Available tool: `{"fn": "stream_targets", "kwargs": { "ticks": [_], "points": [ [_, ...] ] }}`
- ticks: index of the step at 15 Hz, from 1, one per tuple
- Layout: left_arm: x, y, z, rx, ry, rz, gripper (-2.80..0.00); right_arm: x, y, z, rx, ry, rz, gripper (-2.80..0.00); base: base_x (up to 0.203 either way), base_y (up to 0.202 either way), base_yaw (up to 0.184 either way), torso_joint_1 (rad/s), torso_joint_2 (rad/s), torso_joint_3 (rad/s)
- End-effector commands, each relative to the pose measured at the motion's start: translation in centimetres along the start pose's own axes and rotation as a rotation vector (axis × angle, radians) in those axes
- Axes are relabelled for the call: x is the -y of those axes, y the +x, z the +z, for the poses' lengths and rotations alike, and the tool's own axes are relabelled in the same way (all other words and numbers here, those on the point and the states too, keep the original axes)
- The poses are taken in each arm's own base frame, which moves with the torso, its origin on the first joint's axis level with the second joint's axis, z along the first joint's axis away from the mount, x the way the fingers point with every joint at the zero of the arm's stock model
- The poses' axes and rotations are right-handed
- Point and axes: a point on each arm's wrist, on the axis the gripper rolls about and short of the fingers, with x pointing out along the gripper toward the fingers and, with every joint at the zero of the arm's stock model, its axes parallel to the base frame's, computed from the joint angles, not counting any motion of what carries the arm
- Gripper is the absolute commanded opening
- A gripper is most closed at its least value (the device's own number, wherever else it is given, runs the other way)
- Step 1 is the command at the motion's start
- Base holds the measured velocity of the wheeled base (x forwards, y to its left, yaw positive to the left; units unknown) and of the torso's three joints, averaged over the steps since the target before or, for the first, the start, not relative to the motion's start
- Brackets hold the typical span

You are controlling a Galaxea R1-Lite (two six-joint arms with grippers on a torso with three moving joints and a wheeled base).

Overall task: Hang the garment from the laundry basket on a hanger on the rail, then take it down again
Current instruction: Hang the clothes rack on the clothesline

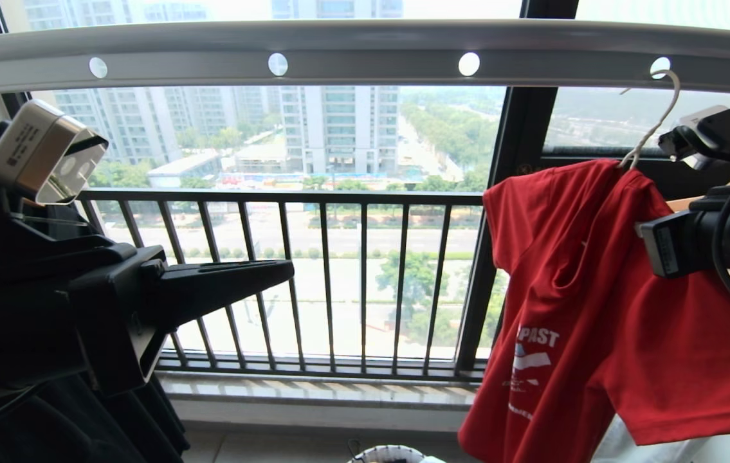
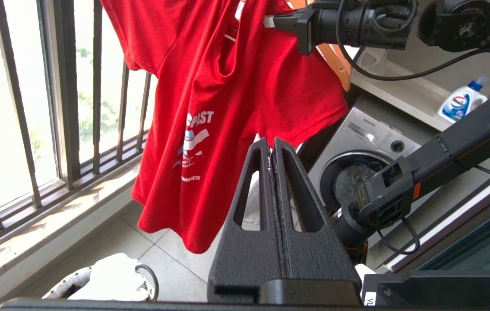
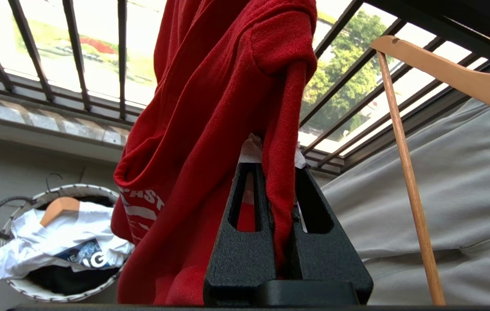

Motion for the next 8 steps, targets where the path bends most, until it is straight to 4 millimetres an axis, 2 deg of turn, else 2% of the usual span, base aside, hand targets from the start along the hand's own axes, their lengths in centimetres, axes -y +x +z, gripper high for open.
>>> {"fn": "stream_targets", "kwargs": {
  "ticks": [1, 3, 4, 8],
  "points": [
    [-0.01, 0.01, 0.03, 0.001, -0.001, -0.003, -2.8, 0.01, 0.05, -0.05, -0.005, -0.005, -0.005, -2.8, 0.0, 0.0, 0.0, 0.0, 0.0, 0.0],
    [-0.01, 0.01, 0.02, 0.001, -0.001, -0.003, -2.8, 0.03, 0.0, -0.15, -0.007, -0.006, -0.01, -2.8, 0.0, 0.0, 0.0, 0.0, 0.0, 0.0],
    [-0.01, 0.01, 0.02, 0.001, -0.001, -0.003, -2.8, 0.05, -0.05, -0.14, -0.006, -0.005, -0.01, 0.0, 0.0, 0.0, 0.0, 0.0, 0.0, 0.0],
    [-0.03, 0.01, -0.02, -0.001, -0.002, -0.002, -2.8, 0.3, -0.69, -0.26, 0.008, 0.004, -0.012, 0.0, 0.0, 0.0, 0.0, 0.0, 0.0, 0.0]
  ]
}}
